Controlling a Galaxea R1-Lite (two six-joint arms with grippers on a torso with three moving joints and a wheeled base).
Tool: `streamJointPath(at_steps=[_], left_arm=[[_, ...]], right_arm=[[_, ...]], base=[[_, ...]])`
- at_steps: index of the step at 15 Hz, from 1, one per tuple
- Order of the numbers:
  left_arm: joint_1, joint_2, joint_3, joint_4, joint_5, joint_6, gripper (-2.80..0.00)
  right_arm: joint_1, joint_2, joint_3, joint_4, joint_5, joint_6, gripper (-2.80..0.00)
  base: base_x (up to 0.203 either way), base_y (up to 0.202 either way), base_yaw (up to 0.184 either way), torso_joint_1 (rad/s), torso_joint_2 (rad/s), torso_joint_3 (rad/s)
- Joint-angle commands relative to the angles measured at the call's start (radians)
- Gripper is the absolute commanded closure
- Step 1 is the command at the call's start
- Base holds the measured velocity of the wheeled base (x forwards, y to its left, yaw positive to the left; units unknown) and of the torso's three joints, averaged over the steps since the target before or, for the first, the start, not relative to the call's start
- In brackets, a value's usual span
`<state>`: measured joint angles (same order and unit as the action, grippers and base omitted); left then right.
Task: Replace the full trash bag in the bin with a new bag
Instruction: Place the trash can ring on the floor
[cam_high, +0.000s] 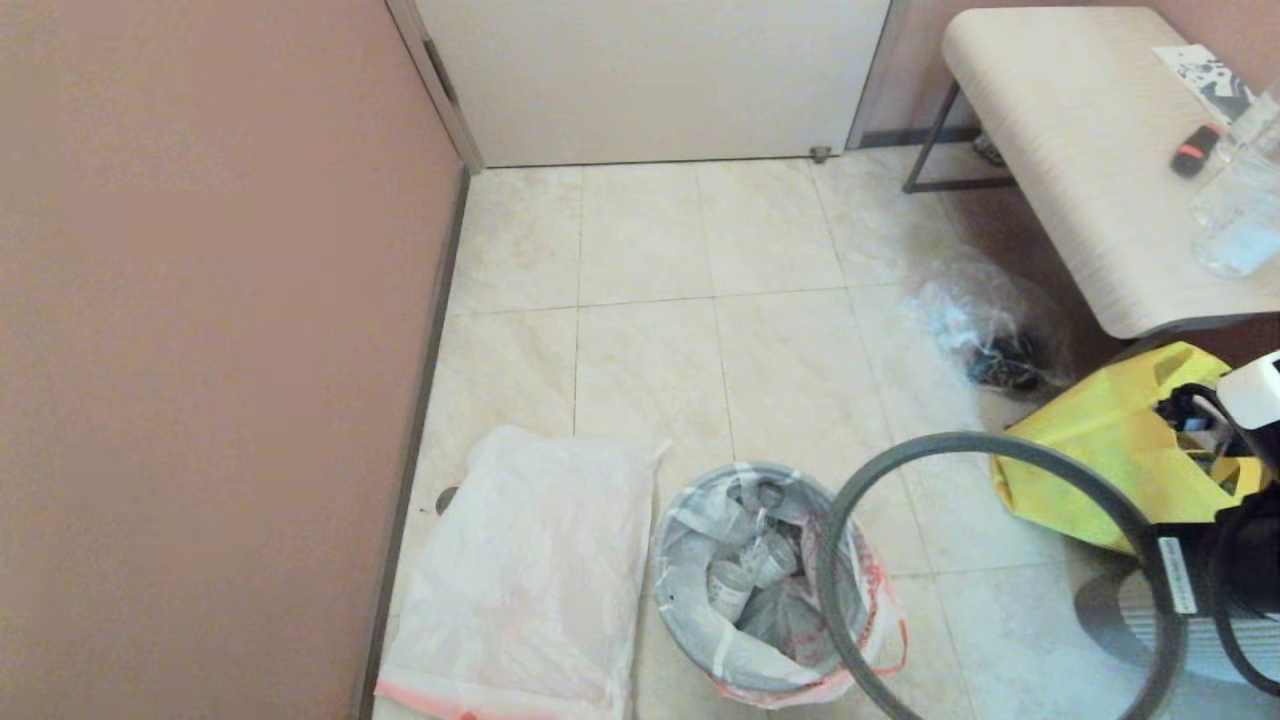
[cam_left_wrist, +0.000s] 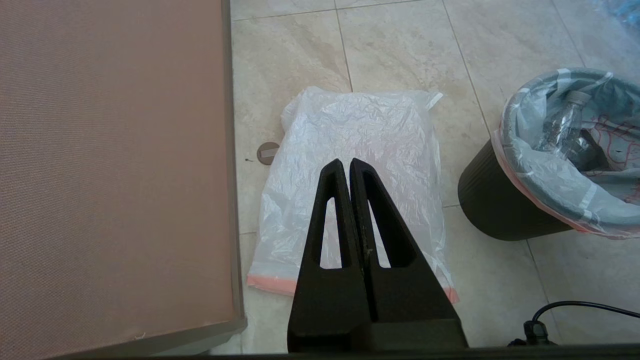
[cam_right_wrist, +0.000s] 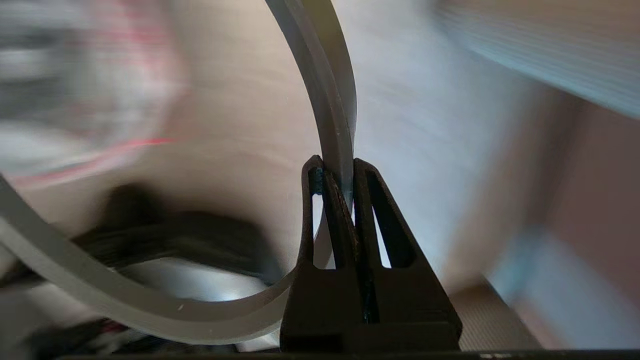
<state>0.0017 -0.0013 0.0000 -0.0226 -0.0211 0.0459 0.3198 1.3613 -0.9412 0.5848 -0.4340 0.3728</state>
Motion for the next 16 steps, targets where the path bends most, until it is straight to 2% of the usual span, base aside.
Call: streamJointPath(at_steps=[1,4,5,7,9,13,16], left_arm=[[0.0,0.001,0.011,0.0,0.0,0.0,0.0],[0.0,0.001,0.011,0.001,0.0,0.0,0.0],[0.001,0.001,0.011,0.0,0.0,0.0,0.0],[0.001,0.001,0.011,0.0,0.0,0.0,0.0],[0.0,0.001,0.011,0.0,0.0,0.0,0.0],[0.0,0.001,0.011,0.0,0.0,0.0,0.0],[0.0,0.001,0.011,0.0,0.0,0.0,0.0]], right_arm=[[-0.115,0.008,0.04,0.023,-0.054,0.004,0.0],[-0.285,0.086,0.057,0.01,-0.052,-0.027,0.0],[-0.354,0.141,0.06,-0.026,-0.04,-0.064,0.0],[-0.434,0.281,0.062,-0.14,-0.012,-0.121,0.0],[-0.467,0.433,0.061,-0.253,0.005,-0.147,0.0],[-0.484,0.759,0.029,-0.487,0.029,-0.211,0.0],[-0.486,1.003,-0.099,-0.587,0.05,-0.283,0.0]], base=[[0.0,0.0,0.0,0.0,0.0,0.0],[0.0,0.0,0.0,0.0,0.0,0.0],[0.0,0.0,0.0,0.0,0.0,0.0],[0.0,0.0,0.0,0.0,0.0,0.0],[0.0,0.0,0.0,0.0,0.0,0.0],[0.0,0.0,0.0,0.0,0.0,0.0],[0.0,0.0,0.0,0.0,0.0,0.0]])
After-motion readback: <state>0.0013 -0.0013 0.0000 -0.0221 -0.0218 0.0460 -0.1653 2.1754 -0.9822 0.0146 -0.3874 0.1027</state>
